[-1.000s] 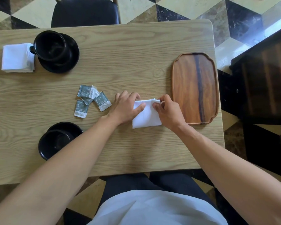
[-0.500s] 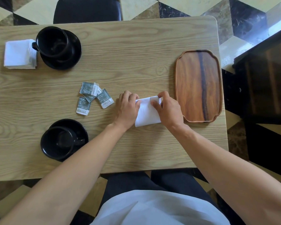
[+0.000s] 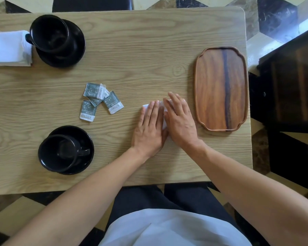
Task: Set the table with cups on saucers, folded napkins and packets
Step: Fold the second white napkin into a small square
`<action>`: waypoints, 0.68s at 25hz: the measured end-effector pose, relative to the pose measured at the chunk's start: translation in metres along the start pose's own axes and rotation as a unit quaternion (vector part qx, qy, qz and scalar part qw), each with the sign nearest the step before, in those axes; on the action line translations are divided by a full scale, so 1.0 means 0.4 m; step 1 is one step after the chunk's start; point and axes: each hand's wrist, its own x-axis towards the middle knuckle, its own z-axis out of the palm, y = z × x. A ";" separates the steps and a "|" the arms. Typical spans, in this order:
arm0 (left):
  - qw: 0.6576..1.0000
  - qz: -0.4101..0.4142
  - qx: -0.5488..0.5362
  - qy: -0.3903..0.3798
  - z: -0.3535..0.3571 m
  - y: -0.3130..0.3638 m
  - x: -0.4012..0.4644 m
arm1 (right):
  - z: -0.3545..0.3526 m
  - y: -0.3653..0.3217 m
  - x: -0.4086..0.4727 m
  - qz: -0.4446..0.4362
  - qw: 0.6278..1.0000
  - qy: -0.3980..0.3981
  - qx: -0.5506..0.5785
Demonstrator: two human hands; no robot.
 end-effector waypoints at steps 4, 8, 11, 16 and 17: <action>0.997 0.024 0.041 -0.056 0.019 -0.013 0.001 | 0.019 0.050 -0.008 -0.025 0.997 -0.070 -0.020; 0.996 0.029 0.035 -0.075 0.021 -0.020 0.003 | 0.030 0.051 -0.005 -0.018 0.996 -0.076 -0.039; 0.996 0.041 0.017 -0.081 0.000 -0.027 0.004 | 0.014 0.036 0.000 -0.010 0.994 -0.100 -0.038; 0.970 -0.153 -0.177 0.071 -0.061 -0.009 -0.032 | -0.044 -0.022 -0.006 0.126 0.991 -0.029 0.024; 0.944 -0.234 -0.220 0.076 -0.075 -0.005 -0.033 | -0.056 -0.038 -0.005 0.174 0.983 -0.016 0.047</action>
